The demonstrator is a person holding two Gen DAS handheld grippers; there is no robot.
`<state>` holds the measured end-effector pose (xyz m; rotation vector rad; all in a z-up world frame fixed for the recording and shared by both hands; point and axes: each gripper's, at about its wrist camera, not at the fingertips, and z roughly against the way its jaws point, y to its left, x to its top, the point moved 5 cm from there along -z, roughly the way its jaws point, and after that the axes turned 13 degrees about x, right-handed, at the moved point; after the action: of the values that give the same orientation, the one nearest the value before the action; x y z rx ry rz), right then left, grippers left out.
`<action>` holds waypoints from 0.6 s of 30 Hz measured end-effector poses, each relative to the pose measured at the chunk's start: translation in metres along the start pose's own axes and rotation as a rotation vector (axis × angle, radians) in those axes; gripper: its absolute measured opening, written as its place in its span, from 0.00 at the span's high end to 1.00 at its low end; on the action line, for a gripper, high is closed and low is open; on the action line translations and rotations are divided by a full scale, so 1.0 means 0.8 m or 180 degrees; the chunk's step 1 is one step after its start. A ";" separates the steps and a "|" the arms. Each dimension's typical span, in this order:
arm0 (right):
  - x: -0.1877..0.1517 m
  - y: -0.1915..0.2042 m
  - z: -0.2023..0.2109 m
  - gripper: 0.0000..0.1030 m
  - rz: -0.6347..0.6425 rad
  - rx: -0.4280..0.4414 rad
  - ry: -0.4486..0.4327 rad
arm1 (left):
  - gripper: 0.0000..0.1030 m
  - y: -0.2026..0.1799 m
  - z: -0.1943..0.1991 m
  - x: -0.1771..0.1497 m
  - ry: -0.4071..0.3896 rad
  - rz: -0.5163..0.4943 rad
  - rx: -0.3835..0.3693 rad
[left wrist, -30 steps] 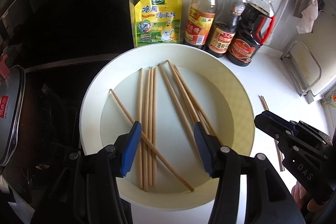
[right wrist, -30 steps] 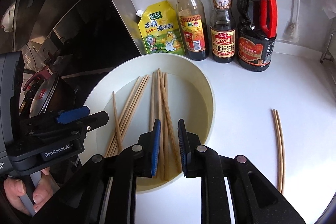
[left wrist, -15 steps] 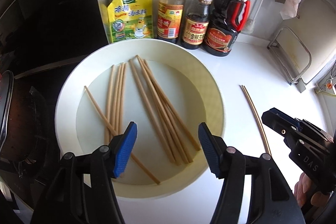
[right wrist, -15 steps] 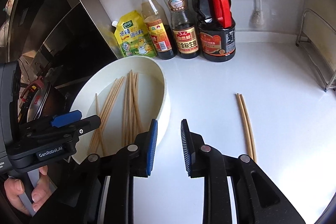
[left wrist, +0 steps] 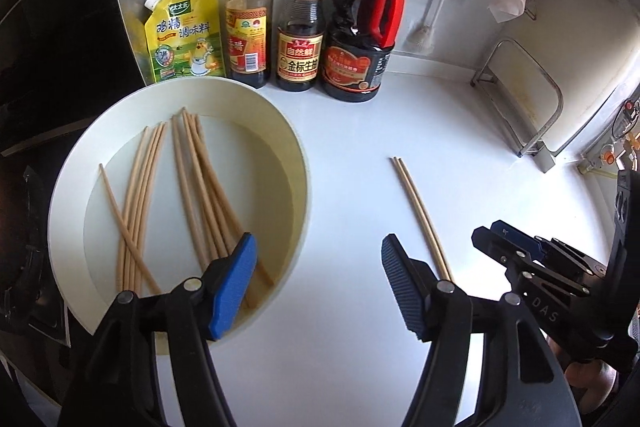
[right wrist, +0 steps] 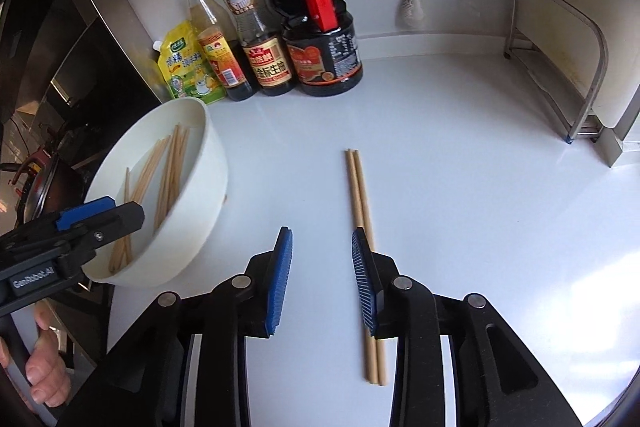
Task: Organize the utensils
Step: 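Withdraw both open tools from the basin back over the last two chopsticks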
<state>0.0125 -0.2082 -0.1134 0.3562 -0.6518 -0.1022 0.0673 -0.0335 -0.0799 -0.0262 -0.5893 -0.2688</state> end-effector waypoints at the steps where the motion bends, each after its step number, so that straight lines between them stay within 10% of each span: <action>1: -0.003 -0.008 0.000 0.70 0.0002 -0.0019 0.0023 | 0.37 -0.007 0.000 -0.002 0.0005 -0.0003 -0.0006; 18: -0.037 -0.058 -0.038 0.60 0.0425 -0.0036 0.0413 | 0.29 -0.068 -0.023 -0.039 0.0144 0.0004 0.0153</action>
<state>0.0084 -0.2369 -0.1693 0.3049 -0.5449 0.0444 0.0385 -0.0805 -0.1155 0.0259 -0.5505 -0.2534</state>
